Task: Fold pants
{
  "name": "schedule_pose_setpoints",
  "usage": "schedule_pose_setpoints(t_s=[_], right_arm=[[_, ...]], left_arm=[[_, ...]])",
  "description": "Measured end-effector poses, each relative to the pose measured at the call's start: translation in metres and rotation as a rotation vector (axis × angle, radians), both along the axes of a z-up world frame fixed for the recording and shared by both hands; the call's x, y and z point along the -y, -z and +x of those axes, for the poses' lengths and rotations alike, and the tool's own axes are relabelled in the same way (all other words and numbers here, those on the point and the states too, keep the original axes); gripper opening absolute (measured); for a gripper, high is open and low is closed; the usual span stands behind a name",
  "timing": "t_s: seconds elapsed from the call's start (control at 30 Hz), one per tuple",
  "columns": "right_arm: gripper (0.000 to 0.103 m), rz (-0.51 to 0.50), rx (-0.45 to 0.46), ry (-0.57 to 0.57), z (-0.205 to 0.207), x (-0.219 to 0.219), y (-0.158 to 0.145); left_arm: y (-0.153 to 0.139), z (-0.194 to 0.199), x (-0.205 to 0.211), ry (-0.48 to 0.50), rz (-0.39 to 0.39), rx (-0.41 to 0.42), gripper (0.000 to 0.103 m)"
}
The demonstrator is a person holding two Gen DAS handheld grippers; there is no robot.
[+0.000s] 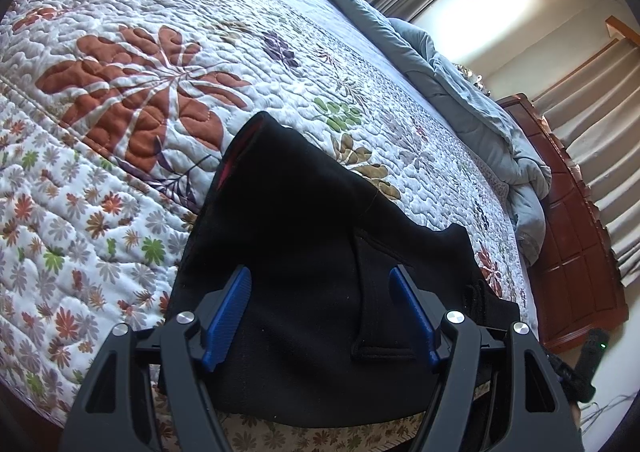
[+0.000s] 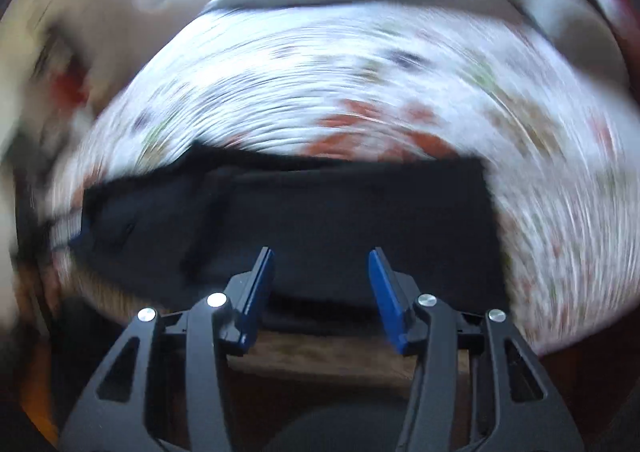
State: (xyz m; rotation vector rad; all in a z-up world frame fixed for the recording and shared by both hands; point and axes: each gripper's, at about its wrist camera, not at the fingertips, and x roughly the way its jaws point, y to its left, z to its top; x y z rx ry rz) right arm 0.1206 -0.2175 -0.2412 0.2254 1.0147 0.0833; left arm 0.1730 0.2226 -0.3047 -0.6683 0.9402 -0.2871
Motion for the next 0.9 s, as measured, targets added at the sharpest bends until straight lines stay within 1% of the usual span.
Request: schedule_pose_setpoints(t_s=[0.07, 0.13, 0.2, 0.27, 0.33, 0.37, 0.4, 0.47, 0.53, 0.57, 0.67, 0.73, 0.83, 0.9], right_arm=[[0.047, 0.032, -0.034, 0.074, -0.004, 0.030, 0.011], [0.047, 0.041, -0.057, 0.109, -0.011, 0.045, 0.023], [0.042, 0.049, -0.092, 0.109, -0.011, 0.053, 0.036], [0.042, 0.033, -0.115, 0.092, -0.012, 0.050, 0.047], [0.044, 0.036, -0.113, 0.068, -0.013, 0.052, 0.043], [0.044, 0.052, -0.106, 0.065, -0.012, 0.054, 0.037], [0.044, 0.068, -0.095, 0.066, -0.010, 0.055, 0.031], [0.044, 0.119, -0.041, 0.073, -0.006, 0.068, 0.008], [0.045, 0.158, -0.021, 0.076, 0.009, 0.078, -0.005], [0.045, 0.187, -0.023, 0.074, 0.021, 0.082, -0.007], [0.045, 0.231, -0.038, 0.067, 0.061, 0.089, -0.001], [0.045, 0.258, -0.063, 0.066, 0.084, 0.093, 0.010], [0.043, 0.276, -0.124, 0.064, 0.101, 0.099, 0.032], [0.039, 0.276, -0.151, 0.057, 0.108, 0.103, 0.041]], left_arm=[[0.001, 0.001, 0.001, 0.000, 0.000, -0.001, 0.072], [0.000, 0.002, 0.007, 0.003, -0.002, -0.002, 0.073], [0.000, 0.005, 0.011, 0.004, -0.003, -0.006, 0.073], [-0.004, 0.007, 0.015, 0.010, 0.011, -0.009, 0.073], [-0.013, 0.003, 0.018, -0.007, 0.019, -0.005, 0.079], [-0.017, 0.000, 0.014, -0.026, 0.004, 0.002, 0.081], [-0.024, -0.007, 0.012, -0.060, -0.021, 0.014, 0.086], [-0.034, -0.021, 0.007, -0.107, -0.064, 0.032, 0.088], [-0.035, -0.031, 0.001, -0.153, -0.100, 0.029, 0.090], [-0.033, -0.038, 0.003, -0.183, -0.121, 0.013, 0.090], [-0.024, -0.047, 0.003, -0.226, -0.170, -0.018, 0.090], [-0.019, -0.049, 0.010, -0.238, -0.201, -0.038, 0.090], [-0.009, -0.049, 0.017, -0.281, -0.302, -0.060, 0.090], [-0.002, -0.048, 0.015, -0.301, -0.344, -0.078, 0.090]])
